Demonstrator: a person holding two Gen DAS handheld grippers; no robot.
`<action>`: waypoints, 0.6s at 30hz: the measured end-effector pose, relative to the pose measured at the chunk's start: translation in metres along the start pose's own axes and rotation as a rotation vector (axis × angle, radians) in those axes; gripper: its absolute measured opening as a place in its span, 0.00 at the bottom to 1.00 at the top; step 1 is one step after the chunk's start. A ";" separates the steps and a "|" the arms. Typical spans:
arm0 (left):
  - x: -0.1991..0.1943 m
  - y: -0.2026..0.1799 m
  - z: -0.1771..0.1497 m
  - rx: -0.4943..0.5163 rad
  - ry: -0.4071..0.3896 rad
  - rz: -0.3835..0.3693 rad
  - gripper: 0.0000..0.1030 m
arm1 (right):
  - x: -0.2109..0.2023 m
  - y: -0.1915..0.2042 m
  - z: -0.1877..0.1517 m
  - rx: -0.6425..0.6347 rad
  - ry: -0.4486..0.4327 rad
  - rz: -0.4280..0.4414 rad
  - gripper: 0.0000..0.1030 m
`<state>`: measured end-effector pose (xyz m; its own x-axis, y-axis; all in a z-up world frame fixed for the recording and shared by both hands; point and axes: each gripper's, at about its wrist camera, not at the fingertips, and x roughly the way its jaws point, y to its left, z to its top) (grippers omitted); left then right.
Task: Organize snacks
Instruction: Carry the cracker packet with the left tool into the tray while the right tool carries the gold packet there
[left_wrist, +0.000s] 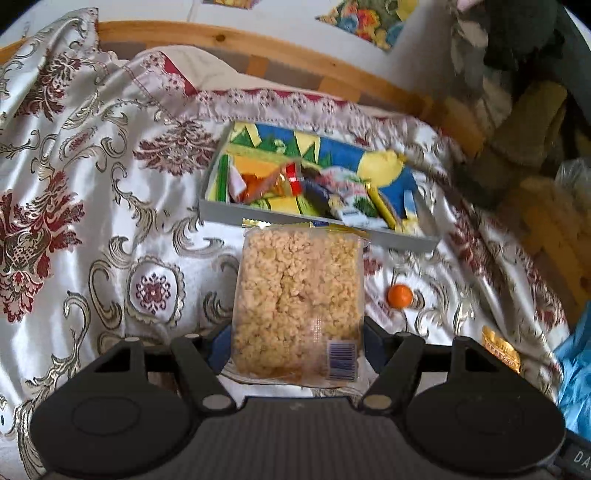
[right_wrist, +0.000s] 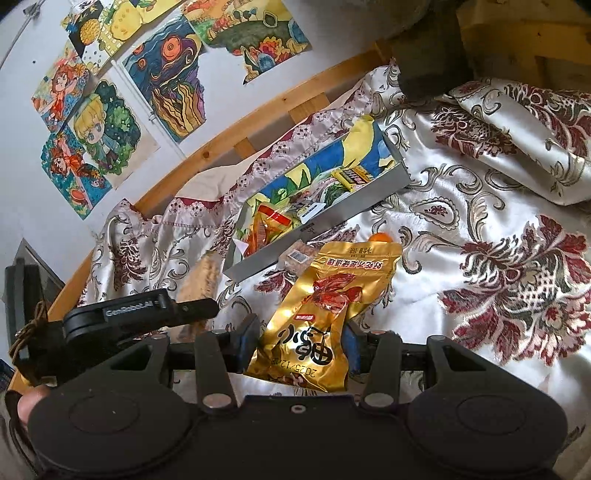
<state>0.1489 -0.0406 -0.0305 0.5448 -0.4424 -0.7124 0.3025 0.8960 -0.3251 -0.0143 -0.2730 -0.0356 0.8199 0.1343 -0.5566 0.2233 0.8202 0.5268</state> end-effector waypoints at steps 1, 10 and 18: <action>0.000 0.001 0.001 -0.004 -0.008 0.003 0.72 | 0.001 0.001 0.003 -0.012 -0.001 0.003 0.47; 0.017 0.011 0.029 -0.113 -0.042 -0.058 0.72 | 0.033 0.008 0.053 -0.279 -0.091 -0.041 0.47; 0.065 -0.007 0.086 -0.072 -0.086 -0.064 0.72 | 0.107 -0.014 0.102 -0.337 -0.222 -0.103 0.47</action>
<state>0.2497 -0.0786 -0.0212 0.5921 -0.4979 -0.6336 0.2834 0.8647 -0.4146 0.1240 -0.3266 -0.0368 0.9043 -0.0505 -0.4238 0.1549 0.9641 0.2156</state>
